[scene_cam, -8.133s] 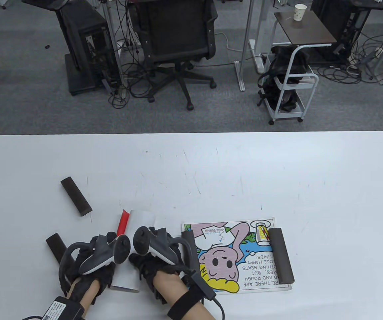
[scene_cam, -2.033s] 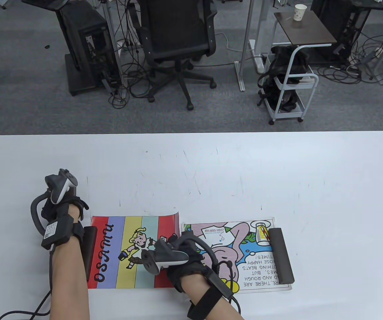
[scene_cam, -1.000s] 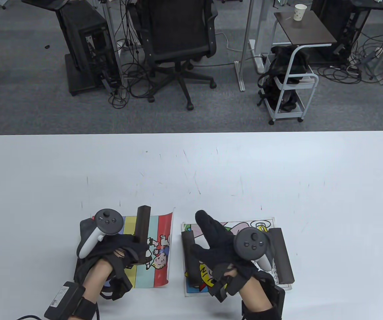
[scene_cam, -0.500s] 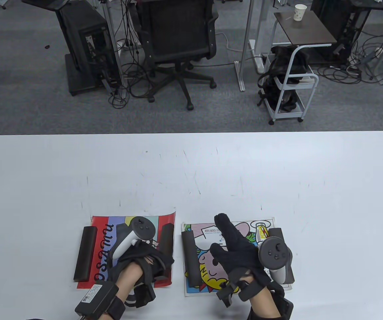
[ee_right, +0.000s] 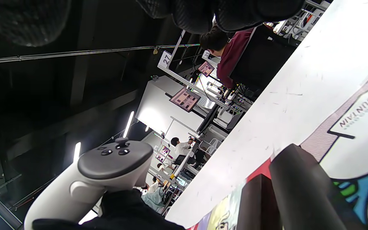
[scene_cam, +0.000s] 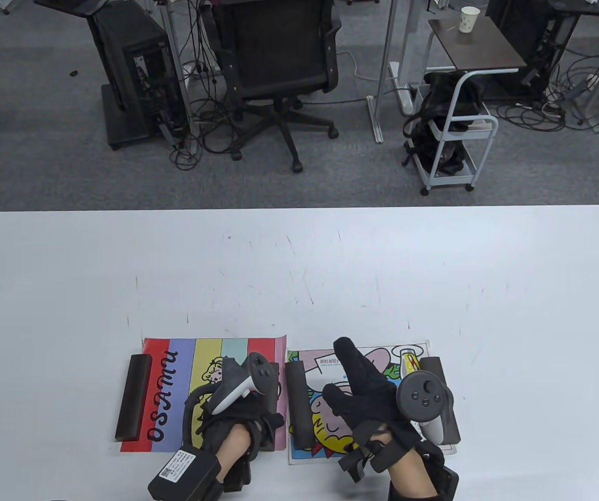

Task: Unroll posters and secure with paperweights

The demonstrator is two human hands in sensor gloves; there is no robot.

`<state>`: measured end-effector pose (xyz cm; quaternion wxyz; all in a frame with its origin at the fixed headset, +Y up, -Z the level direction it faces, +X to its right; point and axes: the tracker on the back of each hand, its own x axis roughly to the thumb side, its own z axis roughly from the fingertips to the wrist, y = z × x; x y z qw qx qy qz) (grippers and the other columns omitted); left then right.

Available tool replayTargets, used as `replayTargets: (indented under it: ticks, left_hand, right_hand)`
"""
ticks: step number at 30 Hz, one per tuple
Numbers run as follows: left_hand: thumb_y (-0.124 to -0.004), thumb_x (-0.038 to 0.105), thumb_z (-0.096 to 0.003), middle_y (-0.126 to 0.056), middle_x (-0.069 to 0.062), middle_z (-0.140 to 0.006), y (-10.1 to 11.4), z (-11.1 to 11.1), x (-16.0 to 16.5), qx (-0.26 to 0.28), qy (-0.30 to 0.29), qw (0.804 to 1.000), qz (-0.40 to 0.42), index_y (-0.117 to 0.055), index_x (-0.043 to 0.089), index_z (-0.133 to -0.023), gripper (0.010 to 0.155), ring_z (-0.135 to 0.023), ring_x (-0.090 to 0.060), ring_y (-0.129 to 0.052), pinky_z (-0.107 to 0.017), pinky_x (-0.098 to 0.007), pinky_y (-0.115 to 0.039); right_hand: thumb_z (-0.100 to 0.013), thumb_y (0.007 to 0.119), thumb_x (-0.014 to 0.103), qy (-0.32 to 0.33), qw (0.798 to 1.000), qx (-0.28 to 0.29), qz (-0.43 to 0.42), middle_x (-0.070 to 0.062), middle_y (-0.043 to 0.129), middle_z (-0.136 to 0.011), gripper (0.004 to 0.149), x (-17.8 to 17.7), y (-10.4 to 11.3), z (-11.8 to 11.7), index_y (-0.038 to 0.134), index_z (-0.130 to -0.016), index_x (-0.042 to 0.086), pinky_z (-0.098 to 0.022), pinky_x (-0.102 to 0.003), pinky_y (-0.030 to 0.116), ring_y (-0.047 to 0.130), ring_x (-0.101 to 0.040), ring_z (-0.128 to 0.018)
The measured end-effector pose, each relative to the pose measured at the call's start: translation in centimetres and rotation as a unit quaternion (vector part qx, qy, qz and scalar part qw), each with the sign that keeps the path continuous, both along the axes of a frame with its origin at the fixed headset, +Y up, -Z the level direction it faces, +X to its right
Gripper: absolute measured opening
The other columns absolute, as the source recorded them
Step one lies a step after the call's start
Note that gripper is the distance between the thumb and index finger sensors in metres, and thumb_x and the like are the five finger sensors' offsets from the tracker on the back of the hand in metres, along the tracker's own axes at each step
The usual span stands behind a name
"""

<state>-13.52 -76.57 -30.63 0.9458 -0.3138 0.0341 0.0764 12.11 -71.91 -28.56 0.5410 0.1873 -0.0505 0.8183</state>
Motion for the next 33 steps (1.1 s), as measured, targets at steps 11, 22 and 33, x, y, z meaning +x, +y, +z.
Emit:
replayTargets:
  ticks: [11, 22, 33]
  left_hand:
    - [-0.068, 0.060, -0.0407, -0.067, -0.020, -0.099, 4.9, 0.8, -3.4, 0.140, -0.002, 0.981, 0.131, -0.055, 0.010, -0.102, 0.081, -0.084, -0.037, -0.086, -0.054, -0.045, -0.080]
    - [-0.067, 0.063, -0.0415, -0.054, -0.016, -0.109, 4.9, 2.1, -5.9, 0.284, -0.059, 0.891, 0.349, -0.047, 0.016, -0.106, 0.082, -0.099, -0.044, -0.065, -0.065, -0.054, -0.071]
    - [-0.067, 0.064, -0.0410, -0.054, -0.017, -0.109, 3.3, 2.3, -7.0, 0.298, -0.054, 0.872, 0.383, -0.048, 0.016, -0.106, 0.084, -0.100, -0.045, -0.064, -0.065, -0.056, -0.069]
  right_hand:
    - [-0.040, 0.077, 0.063, 0.001, 1.000, -0.002, 0.011, -0.020, 0.050, -0.108, 0.088, -0.1, 0.0, 0.0, 0.041, -0.102, 0.011, -0.067, -0.060, 0.053, 0.052, -0.051, -0.094]
    - [-0.040, 0.077, 0.063, 0.002, 0.999, -0.022, 0.039, -0.020, 0.050, -0.108, 0.088, -0.3, -0.8, -0.3, 0.041, -0.102, 0.011, -0.067, -0.061, 0.052, 0.051, -0.051, -0.094]
    - [-0.040, 0.076, 0.063, 0.000, 0.998, -0.035, 0.058, -0.020, 0.050, -0.108, 0.088, -0.3, -1.2, -0.4, 0.041, -0.102, 0.011, -0.067, -0.061, 0.052, 0.051, -0.051, -0.094]
